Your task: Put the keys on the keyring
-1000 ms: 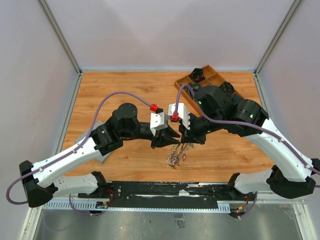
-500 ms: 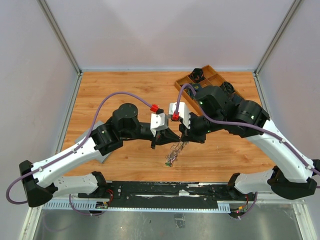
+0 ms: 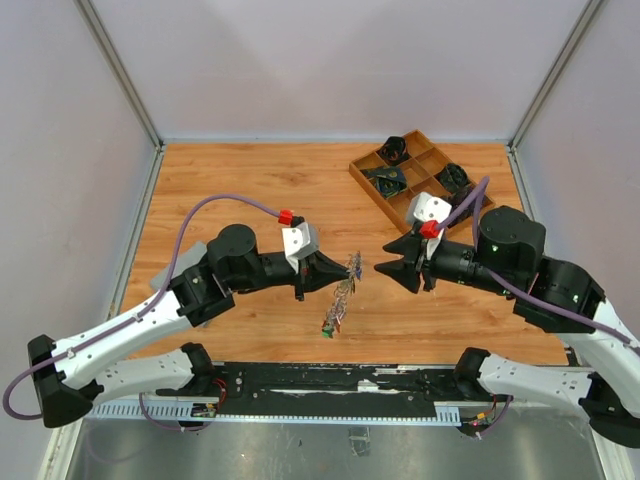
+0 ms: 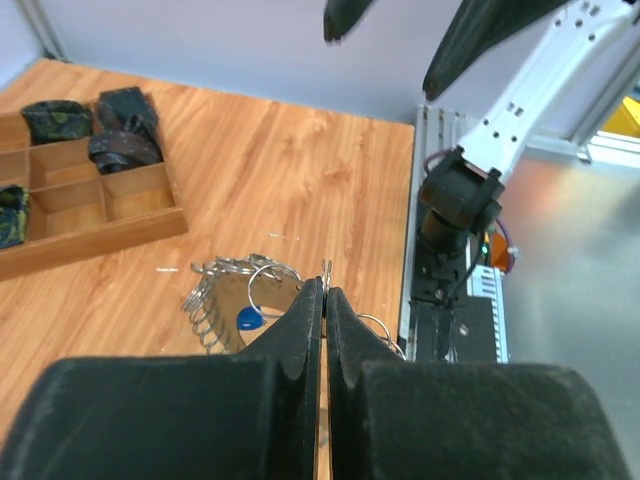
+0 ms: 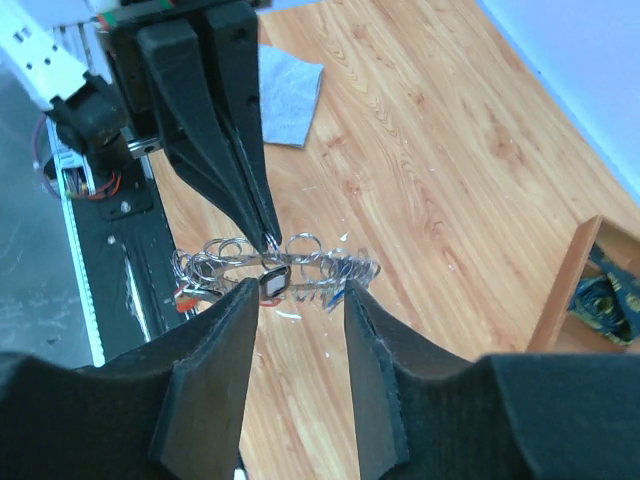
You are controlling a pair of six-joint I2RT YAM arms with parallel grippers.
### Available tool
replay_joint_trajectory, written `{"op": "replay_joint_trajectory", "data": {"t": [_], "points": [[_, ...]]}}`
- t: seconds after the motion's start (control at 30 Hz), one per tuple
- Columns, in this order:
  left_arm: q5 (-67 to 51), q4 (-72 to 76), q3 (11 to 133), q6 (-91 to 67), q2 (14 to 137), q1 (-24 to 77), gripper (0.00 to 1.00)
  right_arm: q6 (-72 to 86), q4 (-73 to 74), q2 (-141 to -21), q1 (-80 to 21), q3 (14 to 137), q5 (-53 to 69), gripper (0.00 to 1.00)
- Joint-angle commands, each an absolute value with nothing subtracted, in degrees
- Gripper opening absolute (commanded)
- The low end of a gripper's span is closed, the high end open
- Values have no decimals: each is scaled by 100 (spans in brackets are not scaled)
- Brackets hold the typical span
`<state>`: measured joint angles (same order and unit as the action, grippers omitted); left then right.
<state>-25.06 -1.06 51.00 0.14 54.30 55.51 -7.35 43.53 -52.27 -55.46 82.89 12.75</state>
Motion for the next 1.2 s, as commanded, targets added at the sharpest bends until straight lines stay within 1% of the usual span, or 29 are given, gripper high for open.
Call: {"op": "replay_joint_trajectory", "data": {"t": [0.0, 0.2, 0.3, 0.47, 0.57, 0.73, 1.17], "points": [[-2002, 966, 4950, -497, 5127, 5585, 0, 544, 2996, -4916, -5611, 7394, 758, 41], [-2040, 1649, 4555, -1076, 4837, 5313, 1, 1147, 2244, -4726, -5607, 6567, 1327, 41], [-2092, 1670, 4566, -1082, 4769, 5282, 0, 1015, 2145, -4675, -5611, 6336, 1557, 42], [-2285, 1651, 4652, -1057, 4733, 5282, 1, 570, 2081, -4546, -5607, 6044, 1488, 46], [-2341, 1644, 4699, -1034, 4742, 5282, 1, 470, 1907, -4568, -5609, 5986, 1572, 48], [-2427, 1619, 4753, -1013, 4735, 5282, 1, 416, 1875, -4690, -5607, 6012, 1319, 48], [-2494, 1573, 4821, -984, 4707, 5282, 0, 430, 1863, -4973, -5607, 5924, 1843, 51]]}}
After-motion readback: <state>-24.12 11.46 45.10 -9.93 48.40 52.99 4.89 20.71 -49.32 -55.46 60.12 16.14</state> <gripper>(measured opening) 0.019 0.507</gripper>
